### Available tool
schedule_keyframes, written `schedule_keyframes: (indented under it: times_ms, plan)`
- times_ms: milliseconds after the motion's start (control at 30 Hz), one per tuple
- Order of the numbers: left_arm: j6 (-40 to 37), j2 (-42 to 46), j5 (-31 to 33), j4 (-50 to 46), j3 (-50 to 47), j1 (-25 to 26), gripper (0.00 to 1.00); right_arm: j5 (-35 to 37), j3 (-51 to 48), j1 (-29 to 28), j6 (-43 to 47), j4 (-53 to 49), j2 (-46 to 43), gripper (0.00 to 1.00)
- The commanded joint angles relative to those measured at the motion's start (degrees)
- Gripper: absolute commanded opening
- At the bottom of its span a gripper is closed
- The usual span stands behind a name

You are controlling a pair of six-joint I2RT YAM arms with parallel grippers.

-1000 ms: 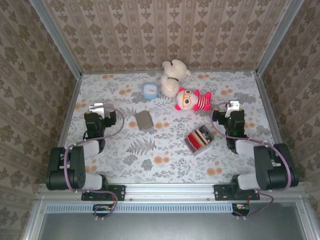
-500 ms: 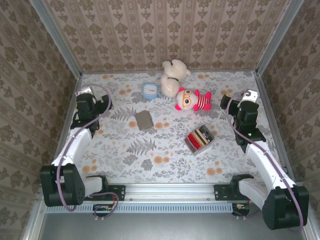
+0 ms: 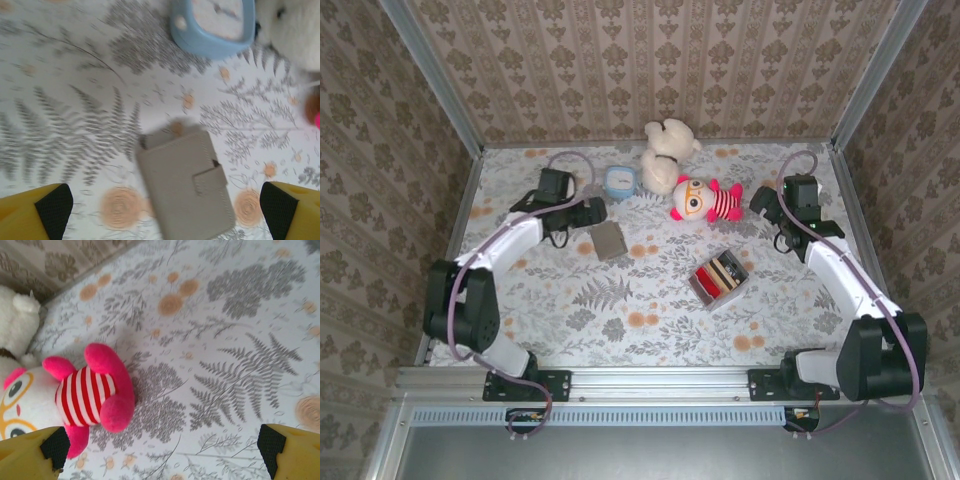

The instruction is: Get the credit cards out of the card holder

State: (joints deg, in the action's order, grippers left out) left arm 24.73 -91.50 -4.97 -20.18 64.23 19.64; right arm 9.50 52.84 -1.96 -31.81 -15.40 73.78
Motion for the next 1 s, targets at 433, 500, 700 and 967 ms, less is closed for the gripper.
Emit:
schedule_keyframes:
  times_ms: [433,500,700,967]
  plan:
    - [7.01,-23.11,14.08,-27.45,23.42,11.26,0.93,-7.3,-0.87,-0.08,-4.65,-1.85,1.17,1.0]
    - [6.64,-25.07,16.19,-29.66,25.94,12.37,0.91,-7.6,-1.07,-0.07,-4.79,-1.77,1.11,1.0]
    - [5.81,-31.2,22.61,-36.62,33.95,15.0,0.87,-8.61,-1.42,-0.13,-4.87,-1.67,0.67,1.0]
    - [4.98,-38.93,26.14,-42.47,43.01,16.69,0.84,-9.41,-1.34,-0.16,-5.47,-1.52,0.75,1.0]
